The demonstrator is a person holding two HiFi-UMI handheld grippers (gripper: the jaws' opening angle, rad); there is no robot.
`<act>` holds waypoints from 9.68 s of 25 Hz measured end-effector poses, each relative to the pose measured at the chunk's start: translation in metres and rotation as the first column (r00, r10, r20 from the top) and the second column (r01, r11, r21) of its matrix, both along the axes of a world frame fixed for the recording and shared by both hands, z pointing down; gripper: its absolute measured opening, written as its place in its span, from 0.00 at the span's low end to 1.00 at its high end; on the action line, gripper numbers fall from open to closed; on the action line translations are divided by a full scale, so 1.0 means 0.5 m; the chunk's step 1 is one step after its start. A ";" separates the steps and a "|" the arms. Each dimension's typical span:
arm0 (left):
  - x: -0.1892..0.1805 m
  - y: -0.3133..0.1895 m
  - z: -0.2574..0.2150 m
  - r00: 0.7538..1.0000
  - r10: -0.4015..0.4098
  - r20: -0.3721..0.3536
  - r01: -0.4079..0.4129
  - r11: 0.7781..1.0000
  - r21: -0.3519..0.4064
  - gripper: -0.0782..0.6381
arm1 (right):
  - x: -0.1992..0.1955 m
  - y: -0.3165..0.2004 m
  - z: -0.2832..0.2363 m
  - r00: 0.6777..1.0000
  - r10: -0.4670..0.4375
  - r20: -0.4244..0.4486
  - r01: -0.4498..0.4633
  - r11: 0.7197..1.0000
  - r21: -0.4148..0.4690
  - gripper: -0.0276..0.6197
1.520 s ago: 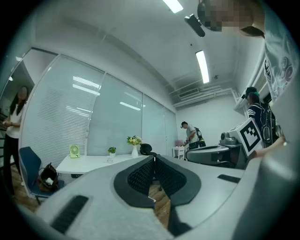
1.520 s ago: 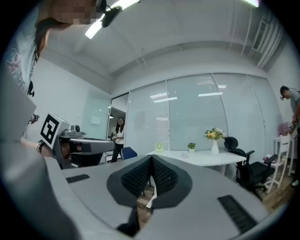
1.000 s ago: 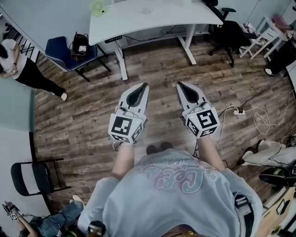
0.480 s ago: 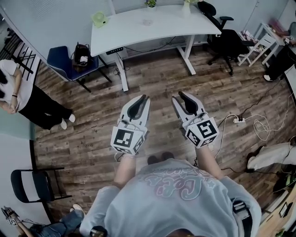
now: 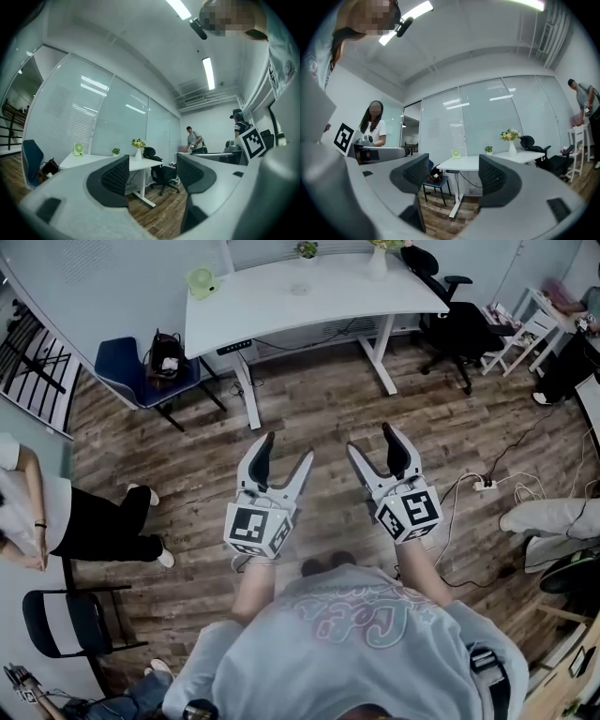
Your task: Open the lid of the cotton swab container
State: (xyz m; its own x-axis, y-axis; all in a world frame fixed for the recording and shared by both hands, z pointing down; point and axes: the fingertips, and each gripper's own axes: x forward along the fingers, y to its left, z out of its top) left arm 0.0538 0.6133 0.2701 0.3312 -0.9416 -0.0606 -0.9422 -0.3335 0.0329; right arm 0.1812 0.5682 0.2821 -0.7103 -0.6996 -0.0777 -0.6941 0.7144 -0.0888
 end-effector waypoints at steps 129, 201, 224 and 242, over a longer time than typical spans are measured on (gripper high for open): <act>-0.408 -1.310 0.017 0.999 0.013 0.049 -0.014 1.000 0.015 0.54 | -0.446 -1.308 -0.010 0.996 -0.080 0.026 0.078 0.996 0.047 0.53; -0.375 -1.632 0.345 0.626 0.750 0.211 -0.655 0.653 -0.379 0.55 | -0.462 -1.536 0.100 0.998 0.039 -0.054 -0.040 0.999 -0.033 0.53; -0.310 -1.635 0.436 0.456 0.854 0.252 -0.675 0.516 -0.528 0.55 | -0.471 -1.538 0.089 0.997 0.049 -0.052 -0.051 0.998 -0.024 0.53; -0.313 -1.646 0.446 0.458 0.845 0.275 -0.642 0.529 -0.555 0.42 | -0.475 -1.540 0.071 0.998 0.033 -0.046 -0.034 0.999 -0.017 0.53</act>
